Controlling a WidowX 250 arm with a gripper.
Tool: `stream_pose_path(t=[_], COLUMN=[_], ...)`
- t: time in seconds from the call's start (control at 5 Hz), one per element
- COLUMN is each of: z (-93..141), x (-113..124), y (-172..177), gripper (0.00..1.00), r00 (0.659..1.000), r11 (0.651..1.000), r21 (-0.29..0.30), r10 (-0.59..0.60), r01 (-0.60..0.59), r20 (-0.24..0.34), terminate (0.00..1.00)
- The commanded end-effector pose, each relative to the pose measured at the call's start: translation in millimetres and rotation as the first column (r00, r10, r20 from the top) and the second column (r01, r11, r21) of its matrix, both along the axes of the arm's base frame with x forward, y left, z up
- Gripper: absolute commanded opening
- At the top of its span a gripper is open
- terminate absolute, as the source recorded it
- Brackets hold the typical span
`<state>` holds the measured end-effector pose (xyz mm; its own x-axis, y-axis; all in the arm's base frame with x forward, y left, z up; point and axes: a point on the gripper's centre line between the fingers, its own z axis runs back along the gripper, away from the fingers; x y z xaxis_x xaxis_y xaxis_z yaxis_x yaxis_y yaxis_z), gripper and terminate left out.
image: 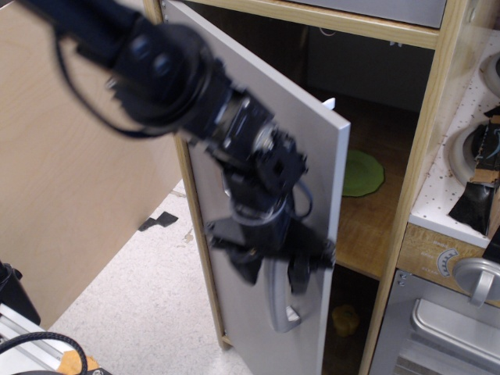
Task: Open fridge
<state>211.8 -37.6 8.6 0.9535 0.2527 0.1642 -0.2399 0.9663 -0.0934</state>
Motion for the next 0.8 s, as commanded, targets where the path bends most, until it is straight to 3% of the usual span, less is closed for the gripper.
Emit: stream_pose_path(t=[0.0, 0.4, 0.6], z=[16.5, 15.7, 14.5], x=[-7.5, 4.7, 21.8], y=[-33.6, -85.9, -104.5], gripper=[1.0, 1.0, 1.0], r00=[0.997, 0.989, 0.994], r11=[0.998, 0.994, 0.996], r21=[-0.027, -0.06, -0.075], r10=[0.063, 0.084, 0.046], r01=[-0.064, -0.092, -0.054], r20=[-0.054, -0.122, -0.098], terminate=[0.0, 0.0, 0.0])
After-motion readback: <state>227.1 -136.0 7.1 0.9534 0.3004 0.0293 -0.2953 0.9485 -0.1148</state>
